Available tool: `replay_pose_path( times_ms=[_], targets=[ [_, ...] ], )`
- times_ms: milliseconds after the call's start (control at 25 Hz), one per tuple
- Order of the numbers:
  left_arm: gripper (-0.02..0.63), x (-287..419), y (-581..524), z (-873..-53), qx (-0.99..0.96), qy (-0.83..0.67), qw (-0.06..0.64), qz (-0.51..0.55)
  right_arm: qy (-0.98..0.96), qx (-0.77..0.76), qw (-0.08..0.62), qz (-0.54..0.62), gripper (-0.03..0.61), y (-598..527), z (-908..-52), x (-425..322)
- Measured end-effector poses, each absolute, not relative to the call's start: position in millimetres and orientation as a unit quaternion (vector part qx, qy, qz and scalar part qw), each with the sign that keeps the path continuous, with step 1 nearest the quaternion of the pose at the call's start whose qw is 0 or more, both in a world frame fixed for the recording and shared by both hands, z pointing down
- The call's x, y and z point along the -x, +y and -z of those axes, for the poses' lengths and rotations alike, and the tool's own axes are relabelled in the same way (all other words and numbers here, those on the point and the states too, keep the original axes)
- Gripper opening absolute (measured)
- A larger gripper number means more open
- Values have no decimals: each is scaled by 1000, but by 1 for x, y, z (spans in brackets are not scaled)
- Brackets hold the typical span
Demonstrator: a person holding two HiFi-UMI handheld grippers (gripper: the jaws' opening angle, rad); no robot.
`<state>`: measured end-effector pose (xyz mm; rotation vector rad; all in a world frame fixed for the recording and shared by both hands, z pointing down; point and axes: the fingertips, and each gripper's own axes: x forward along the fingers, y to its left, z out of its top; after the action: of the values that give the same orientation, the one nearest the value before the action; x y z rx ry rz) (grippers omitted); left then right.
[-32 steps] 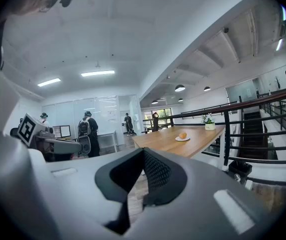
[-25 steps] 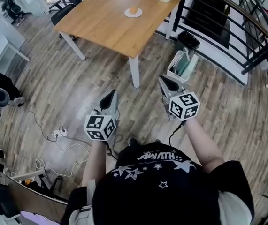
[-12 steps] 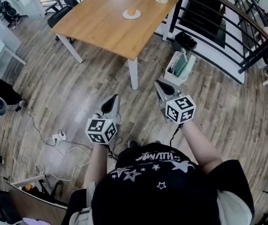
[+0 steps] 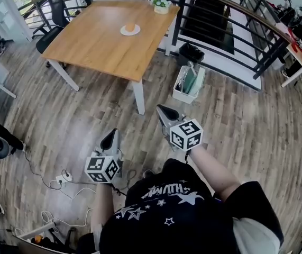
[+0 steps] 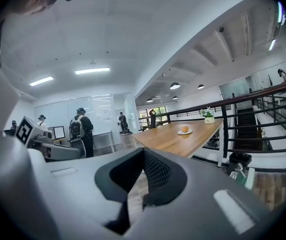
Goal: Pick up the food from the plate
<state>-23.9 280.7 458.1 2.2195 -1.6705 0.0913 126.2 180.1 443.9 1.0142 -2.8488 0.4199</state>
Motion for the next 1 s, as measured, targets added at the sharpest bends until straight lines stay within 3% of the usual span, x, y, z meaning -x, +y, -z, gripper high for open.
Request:
replay_pose_path(
  times_ms=[560,1000],
  targets=[
    [2,50,277,-460,-778,-598,192,-14,-925,-351,53,-140,2,159,-444,-121],
    [2,81,216,-488,-758,-617,212,-30,-918,-350,47,-179,2,81,-477,-100]
  ],
)
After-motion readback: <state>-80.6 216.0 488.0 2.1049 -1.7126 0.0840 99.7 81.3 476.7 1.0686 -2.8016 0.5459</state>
